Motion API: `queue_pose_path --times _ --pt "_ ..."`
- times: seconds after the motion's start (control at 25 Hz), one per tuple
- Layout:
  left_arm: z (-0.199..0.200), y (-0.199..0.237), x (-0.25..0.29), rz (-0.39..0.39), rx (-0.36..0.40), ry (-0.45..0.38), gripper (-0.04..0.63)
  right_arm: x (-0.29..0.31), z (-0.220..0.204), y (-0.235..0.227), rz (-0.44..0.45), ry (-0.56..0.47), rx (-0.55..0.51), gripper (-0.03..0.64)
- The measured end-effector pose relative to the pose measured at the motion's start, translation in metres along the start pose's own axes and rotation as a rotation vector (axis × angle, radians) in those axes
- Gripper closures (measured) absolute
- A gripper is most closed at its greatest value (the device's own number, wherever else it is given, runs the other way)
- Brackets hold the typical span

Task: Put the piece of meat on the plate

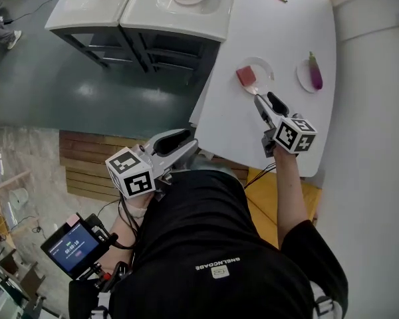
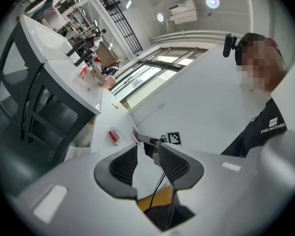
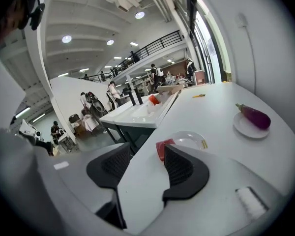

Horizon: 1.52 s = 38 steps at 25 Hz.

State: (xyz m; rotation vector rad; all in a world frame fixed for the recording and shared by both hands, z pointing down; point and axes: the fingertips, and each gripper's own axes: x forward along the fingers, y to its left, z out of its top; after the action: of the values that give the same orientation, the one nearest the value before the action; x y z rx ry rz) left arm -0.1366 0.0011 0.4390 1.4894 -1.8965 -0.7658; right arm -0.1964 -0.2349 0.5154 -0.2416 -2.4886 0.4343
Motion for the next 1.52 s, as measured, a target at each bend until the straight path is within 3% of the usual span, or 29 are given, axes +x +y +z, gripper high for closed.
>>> queue_pose_path --times 0.36,0.6,0.88,1.28,1.52 --pt "-0.001 -0.021 0.022 -0.136 0.025 0.129 0.453 -0.067 0.005 0.028 -0.044 -0.167 0.101 0.403" --pt "-0.023 -0.055 0.037 -0.236 0.036 0.223 0.456 -0.134 0.002 0.045 -0.106 -0.279 0.124 0.419" --pt "-0.058 -0.083 0.059 -0.376 0.069 0.369 0.457 -0.197 -0.036 0.051 -0.235 -0.394 0.194 0.446" --pt "-0.103 -0.145 0.047 -0.586 0.119 0.594 0.463 -0.280 -0.104 0.108 -0.427 -0.521 0.343 0.465" --pt "-0.120 -0.165 0.032 -0.645 0.133 0.667 0.476 -0.308 -0.138 0.145 -0.488 -0.598 0.416 0.468"
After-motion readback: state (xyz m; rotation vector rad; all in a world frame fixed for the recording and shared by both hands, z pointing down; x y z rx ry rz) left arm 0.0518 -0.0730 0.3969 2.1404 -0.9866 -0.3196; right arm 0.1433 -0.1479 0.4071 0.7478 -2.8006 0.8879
